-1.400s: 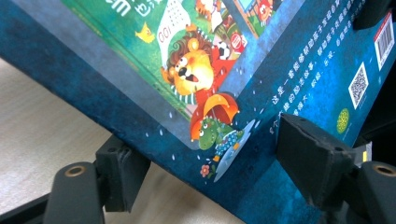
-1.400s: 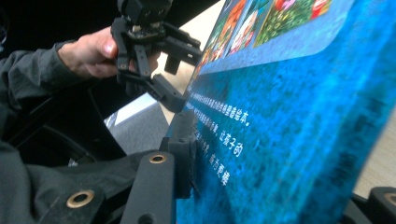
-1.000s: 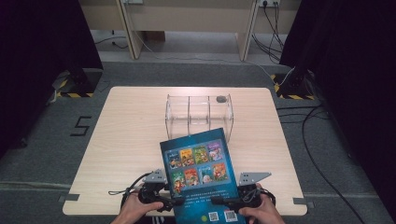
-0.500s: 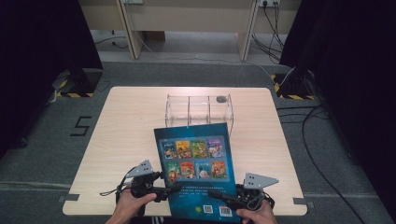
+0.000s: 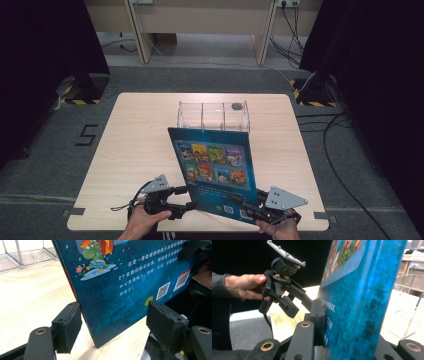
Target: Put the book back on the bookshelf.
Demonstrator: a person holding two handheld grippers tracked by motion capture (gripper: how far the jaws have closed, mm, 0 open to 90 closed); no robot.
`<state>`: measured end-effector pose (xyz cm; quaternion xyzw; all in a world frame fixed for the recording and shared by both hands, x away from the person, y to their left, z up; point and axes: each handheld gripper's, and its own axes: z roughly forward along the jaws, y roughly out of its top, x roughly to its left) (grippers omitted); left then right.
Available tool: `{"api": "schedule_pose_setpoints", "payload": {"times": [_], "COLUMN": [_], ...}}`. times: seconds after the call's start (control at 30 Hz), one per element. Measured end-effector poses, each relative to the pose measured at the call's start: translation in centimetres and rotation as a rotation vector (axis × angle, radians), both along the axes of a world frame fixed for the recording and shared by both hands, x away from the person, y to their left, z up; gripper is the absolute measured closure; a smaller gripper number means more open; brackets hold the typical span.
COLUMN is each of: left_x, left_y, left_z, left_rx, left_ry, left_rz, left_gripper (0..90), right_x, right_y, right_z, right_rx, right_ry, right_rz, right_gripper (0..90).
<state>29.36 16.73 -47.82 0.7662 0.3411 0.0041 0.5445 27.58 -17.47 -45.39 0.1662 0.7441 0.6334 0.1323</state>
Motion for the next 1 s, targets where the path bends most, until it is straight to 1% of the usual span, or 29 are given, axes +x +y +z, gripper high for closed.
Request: {"api": "schedule_pose_setpoints", "payload": {"times": [0.03, 0.1, 0.2, 0.23, 0.27, 0.3, 0.33, 0.37, 0.4, 0.47, 0.57, 0.6, 0.63, 0.73, 0.77, 0.87, 0.93, 1.0], "left_x": [0.0, 0.0, 0.2, 0.2, 0.2, 0.2, 0.3, 0.3, 0.3, 0.2, 0.2, 0.1, 0.1, 0.2, 0.2, 0.4, 0.5, 0.4], "left_y": [0.0, -0.1, -0.1, -0.1, -0.1, 0.0, 0.0, 0.0, 0.0, 0.1, 0.1, 0.1, 0.1, 0.1, 0.2, 0.4, 0.6, 0.7], "left_z": [0.0, -0.1, -0.5, -0.6, -0.7, -0.8, -0.8, -0.9, -0.9, -1.0, -1.1, -1.1, -1.0, -0.8, -0.9, -1.1, -1.2, -1.3], "left_rx": [0.003, 0.026, 0.041, 0.048, 0.052, 0.053, 0.052, 0.054, 0.058, 0.062, 0.066, 0.060, 0.053, 0.049, 0.051, 0.057, 0.060, 0.074], "left_ry": [-0.006, -0.019, -0.010, -0.006, -0.003, -0.002, 0.005, 0.006, 0.007, 0.012, 0.019, 0.023, 0.021, 0.009, 0.010, 0.023, 0.026, 0.028], "left_rz": [0.006, 0.013, 0.014, 0.013, 0.015, 0.013, 0.013, 0.011, 0.006, 0.004, 0.003, 0.006, 0.007, 0.012, 0.014, 0.031, 0.031, 0.030], "left_gripper": [29.4, 29.2, 29.4, 29.5, 29.5, 29.5, 29.5, 29.5, 29.5, 29.4, 29.4, 29.4, 29.6, 29.8, 29.8, 29.7, 29.9, 29.9], "right_x": [0.0, -0.1, -0.3, -0.3, -0.4, -0.4, -0.5, -0.4, -0.4, -0.2, -0.3, -0.3, -0.3, -0.3, -0.3, -0.1, -0.1, 0.0], "right_y": [-0.1, -0.5, -0.9, -0.8, -0.7, -0.5, -0.4, -0.2, -0.2, -0.3, -0.2, -0.1, -0.1, -0.1, -0.1, -0.4, -0.5, -0.6], "right_z": [-0.1, -0.4, -0.8, -0.8, -0.9, -0.9, -1.1, -1.4, -1.6, -1.9, -1.9, -2.0, -2.0, -2.0, -2.0, -2.2, -2.3, -2.3], "right_rx": [-0.003, -0.040, -0.093, -0.117, -0.155, -0.179, -0.199, -0.235, -0.242, -0.217, -0.224, -0.216, -0.208, -0.212, -0.209, -0.182, -0.176, -0.171], "right_ry": [0.005, -0.007, -0.010, -0.020, -0.037, -0.041, -0.031, -0.036, -0.028, -0.001, -0.011, 0.008, 0.013, 0.003, 0.007, 0.050, 0.051, 0.058], "right_rz": [0.003, 0.003, 0.020, 0.026, 0.030, 0.030, 0.025, 0.027, 0.030, 0.038, 0.039, 0.035, 0.033, 0.027, 0.026, 0.010, 0.003, -0.007], "right_gripper": [77.8, 76.3, 75.7, 75.7, 76.0, 77.2, 78.0, 79.3, 80.2, 82.7, 80.7, 80.2, 80.3, 81.6, 81.9, 82.6, 82.7, 82.7]}}
